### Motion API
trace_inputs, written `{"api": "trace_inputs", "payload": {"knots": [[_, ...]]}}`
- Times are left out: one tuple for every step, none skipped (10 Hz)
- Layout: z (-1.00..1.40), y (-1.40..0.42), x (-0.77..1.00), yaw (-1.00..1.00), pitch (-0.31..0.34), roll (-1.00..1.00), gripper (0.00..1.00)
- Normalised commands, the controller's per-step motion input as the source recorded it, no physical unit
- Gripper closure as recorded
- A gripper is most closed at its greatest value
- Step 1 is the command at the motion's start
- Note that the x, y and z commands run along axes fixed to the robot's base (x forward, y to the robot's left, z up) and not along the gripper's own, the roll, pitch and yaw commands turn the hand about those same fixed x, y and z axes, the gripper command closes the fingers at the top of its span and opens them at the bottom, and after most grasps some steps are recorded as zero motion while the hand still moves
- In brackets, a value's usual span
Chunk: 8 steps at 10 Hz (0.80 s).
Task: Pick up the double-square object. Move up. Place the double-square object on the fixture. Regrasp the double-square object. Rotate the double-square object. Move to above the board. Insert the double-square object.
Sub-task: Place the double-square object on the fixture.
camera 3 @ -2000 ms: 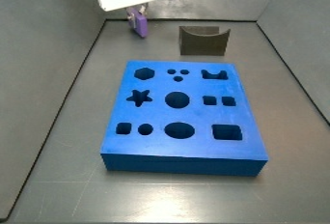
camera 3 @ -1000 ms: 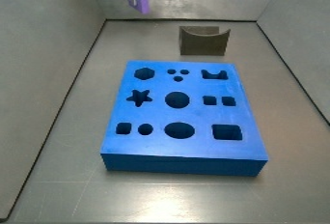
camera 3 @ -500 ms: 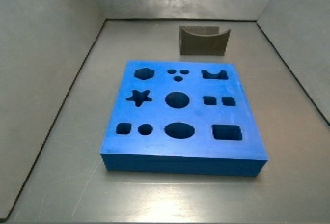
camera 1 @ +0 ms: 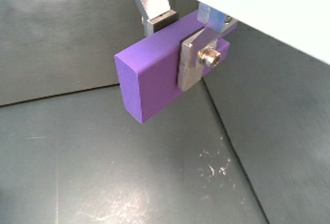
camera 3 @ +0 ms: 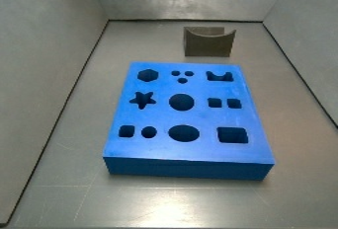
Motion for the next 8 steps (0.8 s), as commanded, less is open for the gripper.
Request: {"api": "trace_inputs", "payload": {"knots": [[0.18, -0.63, 1.0, -1.0, 0.122, 0.16, 1.0], [0.17, -0.55, 1.0, -1.0, 0.151, 0.17, 1.0], [0.15, -0.47, 1.0, -1.0, 0.188, 0.17, 1.0], [0.13, -0.42, 1.0, -1.0, 0.236, 0.18, 1.0], [0.11, -0.34, 1.0, -0.86, 0.29, 0.19, 1.0], [0.1, -0.28, 1.0, -0.61, 0.278, 0.16, 1.0], [0.08, -0.25, 1.0, -0.47, 0.266, 0.14, 1.0], [0.06, -0.18, 1.0, -0.24, 0.237, 0.1, 1.0]]}}
